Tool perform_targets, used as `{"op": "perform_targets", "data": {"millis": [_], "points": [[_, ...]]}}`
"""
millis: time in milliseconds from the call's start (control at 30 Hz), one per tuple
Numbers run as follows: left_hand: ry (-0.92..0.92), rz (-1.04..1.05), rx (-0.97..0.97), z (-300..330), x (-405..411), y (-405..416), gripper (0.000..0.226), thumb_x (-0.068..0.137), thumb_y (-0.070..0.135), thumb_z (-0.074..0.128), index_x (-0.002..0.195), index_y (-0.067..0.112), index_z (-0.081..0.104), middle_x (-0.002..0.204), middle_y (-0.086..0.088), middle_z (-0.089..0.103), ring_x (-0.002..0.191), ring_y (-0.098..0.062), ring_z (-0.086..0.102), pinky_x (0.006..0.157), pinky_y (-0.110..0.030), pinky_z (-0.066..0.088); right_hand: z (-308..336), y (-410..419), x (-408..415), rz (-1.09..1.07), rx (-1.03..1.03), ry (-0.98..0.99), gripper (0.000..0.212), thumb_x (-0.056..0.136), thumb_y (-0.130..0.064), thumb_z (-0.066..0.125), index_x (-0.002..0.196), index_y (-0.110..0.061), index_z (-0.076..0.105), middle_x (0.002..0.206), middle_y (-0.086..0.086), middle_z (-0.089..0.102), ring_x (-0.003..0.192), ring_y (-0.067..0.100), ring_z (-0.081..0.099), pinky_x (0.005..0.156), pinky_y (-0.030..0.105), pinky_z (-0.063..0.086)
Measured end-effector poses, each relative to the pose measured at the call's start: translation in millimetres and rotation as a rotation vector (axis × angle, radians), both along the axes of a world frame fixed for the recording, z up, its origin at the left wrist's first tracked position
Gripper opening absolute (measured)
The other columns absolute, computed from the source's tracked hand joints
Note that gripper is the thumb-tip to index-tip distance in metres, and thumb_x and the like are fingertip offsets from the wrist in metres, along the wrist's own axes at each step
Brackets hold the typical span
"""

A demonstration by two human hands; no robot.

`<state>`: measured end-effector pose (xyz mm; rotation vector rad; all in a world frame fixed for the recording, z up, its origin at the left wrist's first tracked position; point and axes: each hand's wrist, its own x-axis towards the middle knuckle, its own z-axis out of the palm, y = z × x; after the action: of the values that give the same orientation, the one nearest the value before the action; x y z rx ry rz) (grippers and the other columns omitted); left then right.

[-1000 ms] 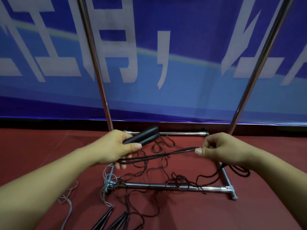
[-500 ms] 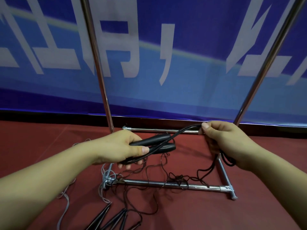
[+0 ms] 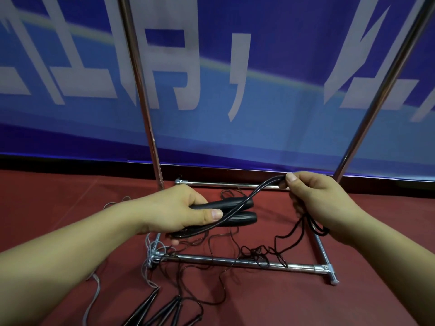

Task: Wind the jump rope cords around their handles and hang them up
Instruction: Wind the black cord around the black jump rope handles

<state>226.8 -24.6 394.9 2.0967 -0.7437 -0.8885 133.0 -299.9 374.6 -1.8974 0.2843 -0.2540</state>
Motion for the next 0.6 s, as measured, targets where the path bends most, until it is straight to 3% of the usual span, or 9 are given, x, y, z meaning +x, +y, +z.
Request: {"op": "perform_targets", "data": {"millis": [133, 267, 433, 533, 600], "points": [[0.066, -0.066, -0.006, -1.6, -1.7, 0.0, 0.032, 0.087, 0.053, 0.067, 0.075, 0.023, 0.066, 0.068, -0.003, 0.069, 0.047, -0.018, 0.057, 0.044, -0.023, 0.044, -0.9, -1.8, -0.3, -0.002, -0.002, 0.002, 0.036, 0.101, -0.036, 0.053, 0.07, -0.023, 0.067, 0.061, 0.003, 0.043, 0.055, 0.017, 0.042, 0.064, 0.043, 0.052], [0.136, -0.15, -0.03, -2.0, -4.4, -2.2, 0.027, 0.092, 0.046, 0.063, 0.07, 0.031, 0.064, 0.072, -0.003, 0.067, 0.057, -0.017, 0.067, 0.043, -0.023, 0.044, -2.2, -4.8, -0.6, -0.029, -0.126, 0.009, 0.039, 0.099, -0.043, 0.054, 0.067, -0.023, 0.062, 0.056, -0.003, 0.047, 0.055, 0.015, 0.042, 0.059, 0.036, 0.039], [0.211, -0.195, -0.115, 6.2, -8.1, -6.2, 0.028, 0.093, 0.043, 0.057, 0.081, 0.019, 0.063, 0.071, -0.004, 0.067, 0.046, -0.01, 0.053, 0.039, -0.02, 0.039, -4.0, -9.5, -1.3, -0.116, -0.222, 0.043, 0.042, 0.092, -0.053, 0.061, 0.072, -0.017, 0.068, 0.054, -0.008, 0.054, 0.046, 0.006, 0.043, 0.054, 0.026, 0.038], [0.205, -0.131, -0.166, 7.8, -7.9, -7.8, 0.028, 0.093, 0.046, 0.055, 0.082, 0.023, 0.065, 0.067, -0.004, 0.06, 0.044, -0.009, 0.047, 0.038, -0.019, 0.036, -4.2, -13.1, -2.1, -0.173, -0.258, 0.07, 0.044, 0.088, -0.056, 0.064, 0.074, -0.014, 0.069, 0.054, -0.007, 0.058, 0.041, 0.003, 0.043, 0.047, 0.022, 0.035], [0.179, -0.086, -0.185, 6.7, -7.4, -7.6, 0.031, 0.093, 0.049, 0.052, 0.072, 0.03, 0.064, 0.067, -0.004, 0.058, 0.044, -0.009, 0.045, 0.039, -0.02, 0.035, -3.7, -14.4, -2.0, -0.19, -0.267, 0.081, 0.045, 0.087, -0.058, 0.064, 0.075, -0.015, 0.07, 0.056, -0.005, 0.061, 0.044, 0.005, 0.046, 0.044, 0.021, 0.034]]}}
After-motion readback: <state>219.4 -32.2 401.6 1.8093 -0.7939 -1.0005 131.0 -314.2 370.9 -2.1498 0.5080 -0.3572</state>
